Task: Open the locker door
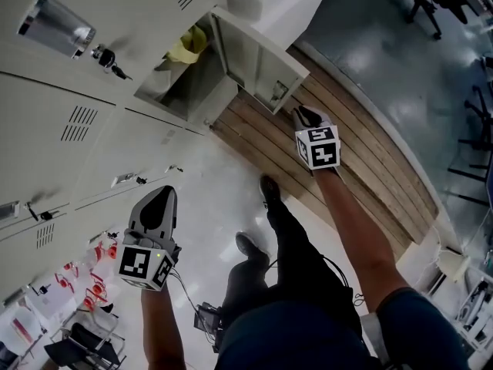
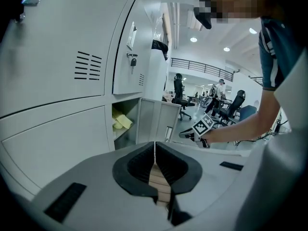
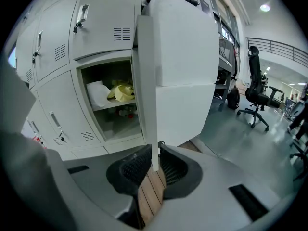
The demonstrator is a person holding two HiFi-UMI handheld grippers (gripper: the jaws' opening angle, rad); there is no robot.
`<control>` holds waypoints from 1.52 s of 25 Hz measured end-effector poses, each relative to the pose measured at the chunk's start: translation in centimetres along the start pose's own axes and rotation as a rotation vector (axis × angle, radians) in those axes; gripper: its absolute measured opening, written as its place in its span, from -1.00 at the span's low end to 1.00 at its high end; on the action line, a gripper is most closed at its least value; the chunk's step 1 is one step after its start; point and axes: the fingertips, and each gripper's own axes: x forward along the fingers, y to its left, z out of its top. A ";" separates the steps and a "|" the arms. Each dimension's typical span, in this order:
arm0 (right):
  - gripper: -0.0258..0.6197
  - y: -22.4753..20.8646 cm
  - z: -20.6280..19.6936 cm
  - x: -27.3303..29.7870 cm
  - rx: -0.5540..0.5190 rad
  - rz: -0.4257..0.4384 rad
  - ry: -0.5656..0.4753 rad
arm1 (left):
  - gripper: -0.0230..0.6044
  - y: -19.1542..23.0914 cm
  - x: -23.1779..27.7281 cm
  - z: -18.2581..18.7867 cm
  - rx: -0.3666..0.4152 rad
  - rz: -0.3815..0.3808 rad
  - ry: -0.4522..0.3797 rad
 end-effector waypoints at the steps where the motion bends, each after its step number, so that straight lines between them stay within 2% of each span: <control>1: -0.69 0.0 -0.2 -0.8 0.008 0.001 0.001 | -0.84 -0.3 -0.4 0.4 -0.001 0.001 -0.005; 7: -0.69 0.2 0.4 -7.0 0.054 0.026 -0.024 | -0.84 -2.1 -3.2 2.8 -0.001 0.008 -0.038; 15: -0.72 2.5 5.7 -15.6 0.085 0.092 -0.149 | -0.84 -4.0 -9.4 5.5 0.004 0.052 -0.104; 21: -0.73 8.1 10.5 -21.4 0.045 0.162 -0.232 | -0.84 -2.6 -16.1 6.2 -0.005 0.105 -0.150; 26: -0.73 11.0 14.3 -25.3 -0.023 0.228 -0.285 | -0.84 -2.4 -20.7 6.2 -0.020 0.171 -0.177; 30: -0.74 13.2 17.5 -29.1 -0.077 0.269 -0.336 | -0.84 -1.7 -22.9 7.9 0.005 0.175 -0.226; 38: -0.78 20.2 19.8 -38.5 -0.159 0.413 -0.426 | -0.84 -2.1 -30.0 8.5 0.054 0.201 -0.303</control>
